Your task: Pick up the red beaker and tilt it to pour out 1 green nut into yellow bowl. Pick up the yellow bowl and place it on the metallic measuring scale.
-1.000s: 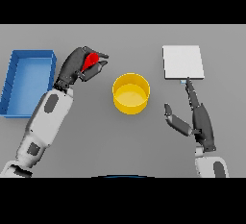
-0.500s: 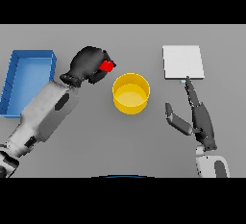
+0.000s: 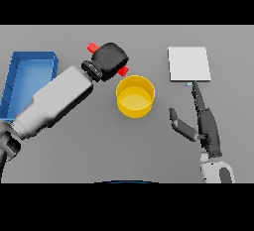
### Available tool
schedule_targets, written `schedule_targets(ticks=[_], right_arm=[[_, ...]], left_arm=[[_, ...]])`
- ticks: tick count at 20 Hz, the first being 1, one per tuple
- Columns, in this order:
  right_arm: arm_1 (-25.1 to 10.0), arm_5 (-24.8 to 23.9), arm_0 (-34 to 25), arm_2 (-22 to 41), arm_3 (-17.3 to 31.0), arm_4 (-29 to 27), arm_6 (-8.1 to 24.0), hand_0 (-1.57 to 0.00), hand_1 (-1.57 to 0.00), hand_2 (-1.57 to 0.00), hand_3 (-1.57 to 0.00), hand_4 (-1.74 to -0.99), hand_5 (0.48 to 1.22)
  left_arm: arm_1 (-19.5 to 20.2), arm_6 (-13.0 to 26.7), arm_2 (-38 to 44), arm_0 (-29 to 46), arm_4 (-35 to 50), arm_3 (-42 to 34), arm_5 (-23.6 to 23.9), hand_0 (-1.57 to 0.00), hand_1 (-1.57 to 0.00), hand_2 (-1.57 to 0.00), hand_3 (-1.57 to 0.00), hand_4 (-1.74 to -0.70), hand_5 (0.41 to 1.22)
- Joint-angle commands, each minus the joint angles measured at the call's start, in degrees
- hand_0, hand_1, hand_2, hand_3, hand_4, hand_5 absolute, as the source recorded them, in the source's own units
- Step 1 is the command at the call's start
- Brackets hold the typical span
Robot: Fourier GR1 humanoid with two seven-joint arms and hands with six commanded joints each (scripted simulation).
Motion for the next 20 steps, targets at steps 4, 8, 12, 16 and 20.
schedule_targets(ticks=[4,8,12,16,20], right_arm=[[0.68,-0.69,-0.58,-0.06,0.26,0.13,0.71,0.00,0.00,0.00,0.00,-1.198,0.650],[0.16,-0.94,-0.79,-0.13,0.25,0.76,-0.21,0.00,0.00,0.00,0.00,-1.191,0.649],[0.52,-1.26,-0.79,-0.13,-0.27,0.67,0.05,0.00,0.00,0.00,0.00,-1.180,0.630],[-0.06,-0.83,-1.23,-0.74,0.50,0.13,0.88,0.00,0.00,0.00,0.00,-1.164,0.625],[-0.27,-1.49,-1.37,-0.17,0.49,1.90,0.93,0.00,0.00,0.00,0.00,-1.157,0.629]], left_arm=[[-1.43,-1.42,-5.70,-4.56,-2.46,2.73,-3.67,-1.57,-1.57,-1.57,-1.57,-1.71,1.218],[-1.43,-1.05,-11.61,-8.14,-6.12,3.78,-6.39,-1.57,-1.57,-1.57,-1.57,-1.73,1.220],[-2.03,-4.24,-17.03,-11.48,-9.07,7.09,-5.09,-1.57,-1.57,-1.57,-1.57,-1.74,1.220],[-2.25,-5.72,-23.51,-14.98,-13.13,7.32,-4.76,-1.57,-1.57,-1.57,-1.57,-1.74,1.221],[-4.13,-5.27,-28.18,-17.25,-15.42,9.15,-4.22,-1.57,-1.57,-1.57,-1.57,-1.73,1.221]])
